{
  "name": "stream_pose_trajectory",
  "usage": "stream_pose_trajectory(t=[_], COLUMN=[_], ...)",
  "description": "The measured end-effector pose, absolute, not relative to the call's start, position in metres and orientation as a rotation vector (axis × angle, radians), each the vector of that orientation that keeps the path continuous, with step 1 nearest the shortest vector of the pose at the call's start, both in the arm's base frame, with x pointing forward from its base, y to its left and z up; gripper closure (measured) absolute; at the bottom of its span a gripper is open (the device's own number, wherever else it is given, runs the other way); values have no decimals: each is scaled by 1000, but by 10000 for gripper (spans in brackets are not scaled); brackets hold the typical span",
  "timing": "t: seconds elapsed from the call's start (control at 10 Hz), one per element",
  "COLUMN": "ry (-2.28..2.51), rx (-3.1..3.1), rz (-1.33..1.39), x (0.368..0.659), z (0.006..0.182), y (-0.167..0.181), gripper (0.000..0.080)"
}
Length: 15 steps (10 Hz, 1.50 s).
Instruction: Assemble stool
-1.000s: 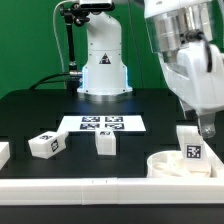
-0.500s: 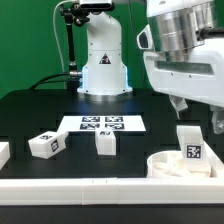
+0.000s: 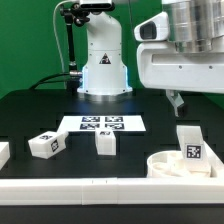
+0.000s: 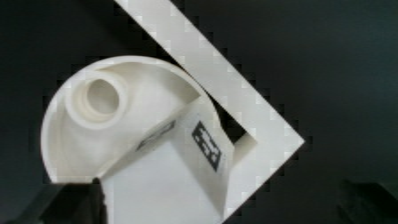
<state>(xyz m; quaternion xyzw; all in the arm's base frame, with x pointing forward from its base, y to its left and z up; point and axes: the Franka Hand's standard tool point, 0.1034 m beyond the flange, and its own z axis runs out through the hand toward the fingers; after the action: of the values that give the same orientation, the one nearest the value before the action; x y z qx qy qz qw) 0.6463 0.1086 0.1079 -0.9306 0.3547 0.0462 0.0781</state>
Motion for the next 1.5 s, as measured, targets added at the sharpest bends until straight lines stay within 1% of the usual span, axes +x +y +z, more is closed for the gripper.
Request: stream_pose_trajectory(t=[0.3,0.6,0.8,1.3,1.5], ry=[741,161,-79,-563,-877], rx=[-2882,-2995,-3013,-2969,-2930], rz=[111,40,6,-27,-84], x=[646,649,651,652,655], z=[108,108,109,109,107], y=[108,106,109,105,106], gripper=[150,150,150,150,150])
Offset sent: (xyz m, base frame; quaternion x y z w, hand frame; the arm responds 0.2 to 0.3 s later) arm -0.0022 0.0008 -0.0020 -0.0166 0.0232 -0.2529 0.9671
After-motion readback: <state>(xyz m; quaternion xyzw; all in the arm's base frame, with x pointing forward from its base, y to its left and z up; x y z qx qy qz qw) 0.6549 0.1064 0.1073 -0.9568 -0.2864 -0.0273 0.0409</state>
